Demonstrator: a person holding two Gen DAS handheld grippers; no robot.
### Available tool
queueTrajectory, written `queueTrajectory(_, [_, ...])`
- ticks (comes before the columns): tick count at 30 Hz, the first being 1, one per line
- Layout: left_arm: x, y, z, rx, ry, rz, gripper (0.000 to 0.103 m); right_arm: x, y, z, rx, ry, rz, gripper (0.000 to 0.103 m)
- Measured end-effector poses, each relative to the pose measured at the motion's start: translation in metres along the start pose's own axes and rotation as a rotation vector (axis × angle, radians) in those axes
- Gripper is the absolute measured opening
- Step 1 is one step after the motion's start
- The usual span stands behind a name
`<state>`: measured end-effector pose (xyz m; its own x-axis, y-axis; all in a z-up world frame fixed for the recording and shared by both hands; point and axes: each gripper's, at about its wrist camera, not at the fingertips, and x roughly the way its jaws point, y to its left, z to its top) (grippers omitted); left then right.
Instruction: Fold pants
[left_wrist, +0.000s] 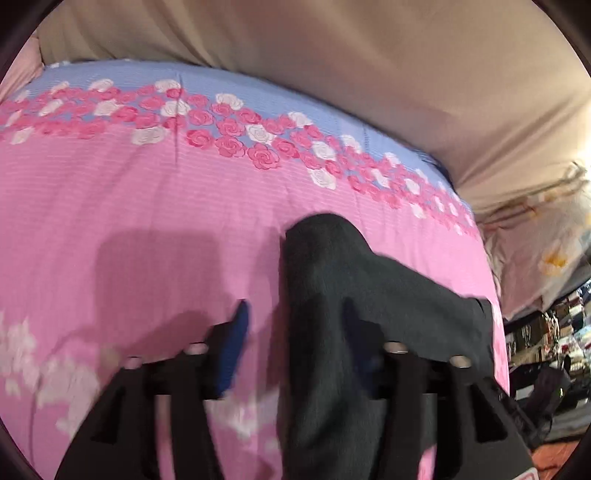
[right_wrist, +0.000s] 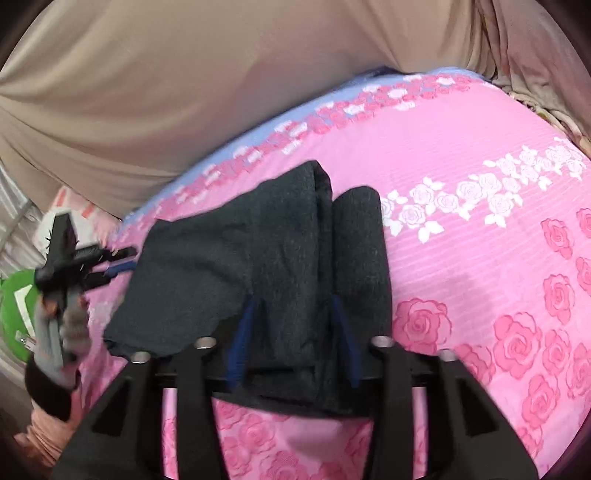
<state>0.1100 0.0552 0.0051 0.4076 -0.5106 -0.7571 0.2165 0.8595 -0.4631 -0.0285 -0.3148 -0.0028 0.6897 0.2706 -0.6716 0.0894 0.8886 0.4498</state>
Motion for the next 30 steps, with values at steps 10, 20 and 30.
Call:
queueTrajectory(10, [-0.023,-0.018,-0.112,0.062,0.068,-0.069,0.086,0.013,0.019,-0.001,-0.019,0.048,0.036,0.030])
queueTrajectory(20, [-0.084,-0.006,-0.125,0.034,-0.129,0.086,0.086,-0.016,0.202,0.092,-0.263,-0.044,0.363,0.019])
queueTrajectory(30, [-0.164,0.089,-0.138,-0.214,-0.260,0.264,0.086,0.028,0.386,0.082,-0.441,0.044,0.635,0.013])
